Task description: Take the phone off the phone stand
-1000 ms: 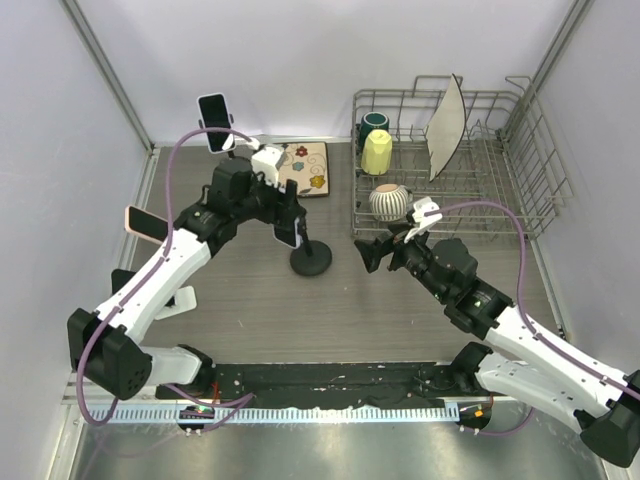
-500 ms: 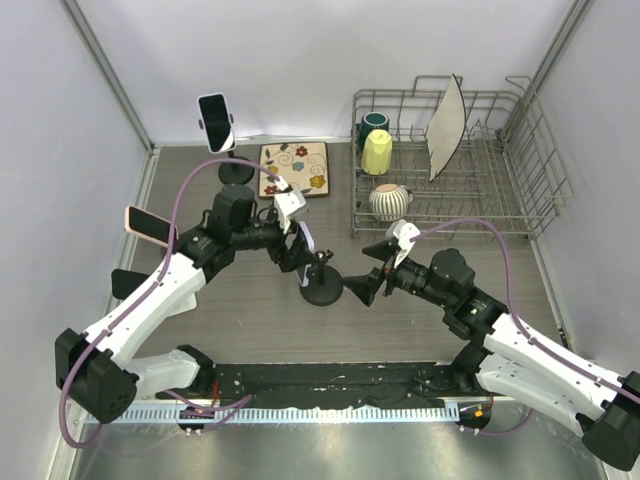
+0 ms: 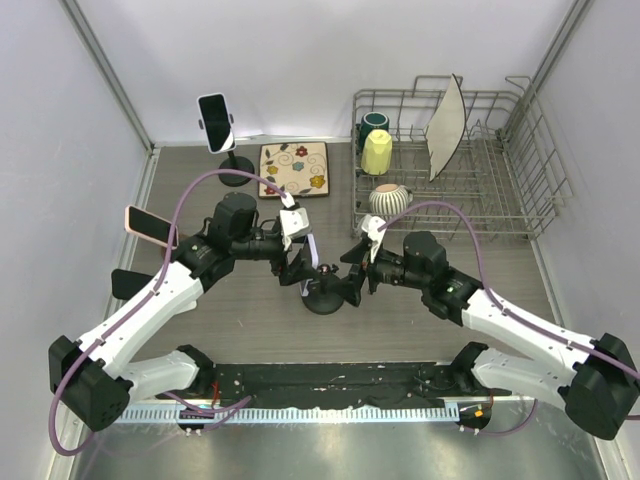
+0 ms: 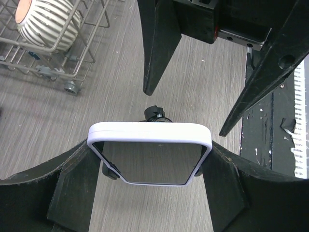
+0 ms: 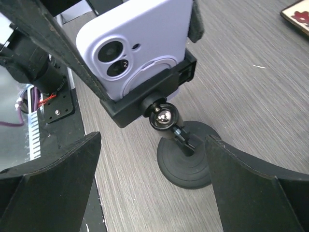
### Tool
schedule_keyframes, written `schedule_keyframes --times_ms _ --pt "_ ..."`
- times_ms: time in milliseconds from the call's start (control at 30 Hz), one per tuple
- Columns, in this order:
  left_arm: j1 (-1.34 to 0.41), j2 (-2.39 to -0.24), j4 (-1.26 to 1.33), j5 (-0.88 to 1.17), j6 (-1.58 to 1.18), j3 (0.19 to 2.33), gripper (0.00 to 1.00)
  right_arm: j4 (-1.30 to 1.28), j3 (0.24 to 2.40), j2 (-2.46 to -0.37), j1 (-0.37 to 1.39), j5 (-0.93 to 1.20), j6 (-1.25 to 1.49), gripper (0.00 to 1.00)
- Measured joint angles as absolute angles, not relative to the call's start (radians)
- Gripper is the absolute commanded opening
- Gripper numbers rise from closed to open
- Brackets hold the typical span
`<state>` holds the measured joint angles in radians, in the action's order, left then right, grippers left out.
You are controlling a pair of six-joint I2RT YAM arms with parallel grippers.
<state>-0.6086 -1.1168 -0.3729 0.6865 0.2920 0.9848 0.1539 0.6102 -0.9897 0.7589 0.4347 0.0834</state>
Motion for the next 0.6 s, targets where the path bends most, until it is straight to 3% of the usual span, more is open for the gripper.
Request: schedule_keyframes --times_ms 233,600 --pt "-0.609 -1.117 -0.374 0.711 0.304 0.985 0.25 0.107 0.664 -1.079 0.759 0.530 -0.007 0.91" --pt "-0.622 -1.131 -0.402 0.814 0.296 0.985 0.25 0.074 0.716 -1.178 0.759 0.626 -0.102 0.80"
